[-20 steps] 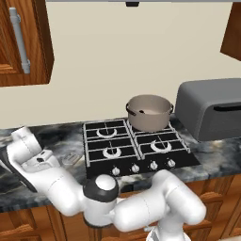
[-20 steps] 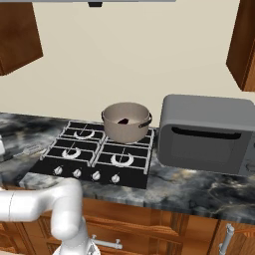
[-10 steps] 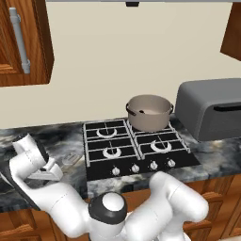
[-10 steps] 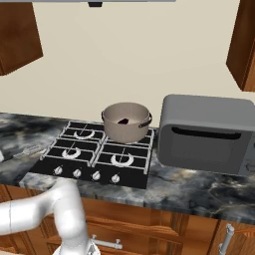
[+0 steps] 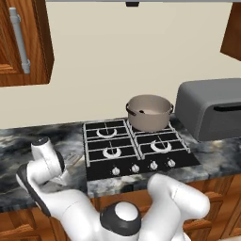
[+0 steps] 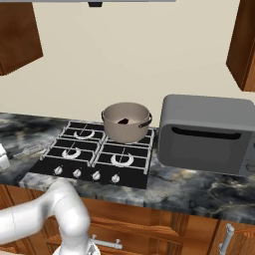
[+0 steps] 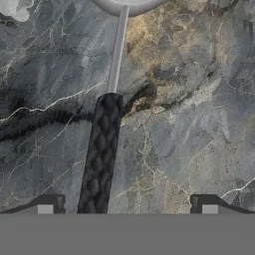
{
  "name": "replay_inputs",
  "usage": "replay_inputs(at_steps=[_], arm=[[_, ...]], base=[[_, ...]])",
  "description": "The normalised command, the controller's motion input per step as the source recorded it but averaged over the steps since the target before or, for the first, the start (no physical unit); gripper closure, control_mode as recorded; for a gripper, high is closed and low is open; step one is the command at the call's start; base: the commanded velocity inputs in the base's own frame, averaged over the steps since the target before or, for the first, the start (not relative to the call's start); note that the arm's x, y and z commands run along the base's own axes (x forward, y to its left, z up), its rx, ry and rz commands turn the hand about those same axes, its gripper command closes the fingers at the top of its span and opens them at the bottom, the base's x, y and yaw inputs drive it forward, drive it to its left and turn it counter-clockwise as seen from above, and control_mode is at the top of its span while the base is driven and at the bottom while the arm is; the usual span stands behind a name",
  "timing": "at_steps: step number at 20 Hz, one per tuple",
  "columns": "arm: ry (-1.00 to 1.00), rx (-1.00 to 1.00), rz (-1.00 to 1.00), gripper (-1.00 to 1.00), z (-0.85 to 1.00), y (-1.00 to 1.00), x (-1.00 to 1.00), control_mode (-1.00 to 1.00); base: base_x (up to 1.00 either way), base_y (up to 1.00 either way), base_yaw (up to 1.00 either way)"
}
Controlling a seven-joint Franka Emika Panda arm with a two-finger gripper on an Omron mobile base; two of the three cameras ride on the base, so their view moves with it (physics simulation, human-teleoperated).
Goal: Put the lemon wedge and eggplant in the pot. Retrieve the spatula and lightly stir the vegetables in the pot.
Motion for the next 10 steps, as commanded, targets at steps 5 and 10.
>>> replay_inputs(at_steps=[5, 10], arm=[[0.02, 0.1, 0.0, -1.0, 0.05, 0.16, 0.18, -1.0], [0.08, 0.01, 0.0, -1.0, 0.03, 0.2, 0.18, -1.0]], base=[[0.0, 0.0, 0.0], [0.0, 0.0, 0.0]])
